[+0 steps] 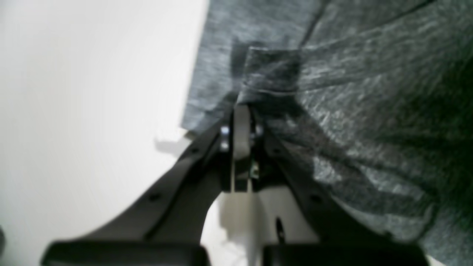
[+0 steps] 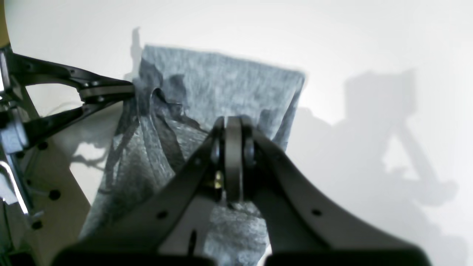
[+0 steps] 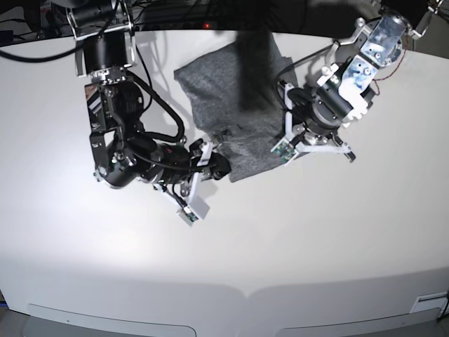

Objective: Fold the T-shirt properly
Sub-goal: 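Grasp the shirt's edge with both grippers and fold it over, then lift and rotate the folded bundle with both grippers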

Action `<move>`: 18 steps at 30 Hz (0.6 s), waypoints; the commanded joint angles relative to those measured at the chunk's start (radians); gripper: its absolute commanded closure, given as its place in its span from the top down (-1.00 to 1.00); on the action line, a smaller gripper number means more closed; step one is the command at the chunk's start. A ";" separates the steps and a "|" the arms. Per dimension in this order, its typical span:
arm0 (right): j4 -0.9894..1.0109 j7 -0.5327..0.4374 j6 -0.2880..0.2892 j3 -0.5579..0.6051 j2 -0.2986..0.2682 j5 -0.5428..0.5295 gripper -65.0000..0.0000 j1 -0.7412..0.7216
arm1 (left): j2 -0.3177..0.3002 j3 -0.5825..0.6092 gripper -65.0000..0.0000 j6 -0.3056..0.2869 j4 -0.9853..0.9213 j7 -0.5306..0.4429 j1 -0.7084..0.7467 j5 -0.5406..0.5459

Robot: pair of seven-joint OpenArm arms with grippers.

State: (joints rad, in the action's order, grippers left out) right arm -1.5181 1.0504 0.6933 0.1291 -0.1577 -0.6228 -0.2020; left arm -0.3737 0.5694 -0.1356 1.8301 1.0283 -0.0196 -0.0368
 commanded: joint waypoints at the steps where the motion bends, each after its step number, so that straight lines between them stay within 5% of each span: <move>1: -0.015 -0.014 0.005 -0.003 0.000 -0.016 -1.00 -0.019 | -0.004 -0.006 -1.00 0.022 0.016 -0.007 -0.028 -0.016; 6: -0.015 0.093 0.005 -0.003 0.000 -0.016 -1.00 -0.017 | -0.003 -0.006 -1.00 0.027 0.016 0.003 -0.049 0.016; 10: -0.015 0.119 0.005 -0.003 0.001 -0.015 -0.36 -0.016 | -0.004 -0.006 -1.00 0.027 0.016 -0.002 -0.050 0.042; 18: 0.076 0.096 0.005 -0.003 0.034 0.050 -0.37 -0.017 | -0.003 -0.006 -1.00 0.027 0.016 -0.004 -0.050 0.038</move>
State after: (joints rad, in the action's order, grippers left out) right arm -1.4254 1.1584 0.6933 0.1276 -0.1261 -0.5579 -0.1963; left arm -0.3737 0.5694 -0.1116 1.8301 1.0393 -0.0532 0.0082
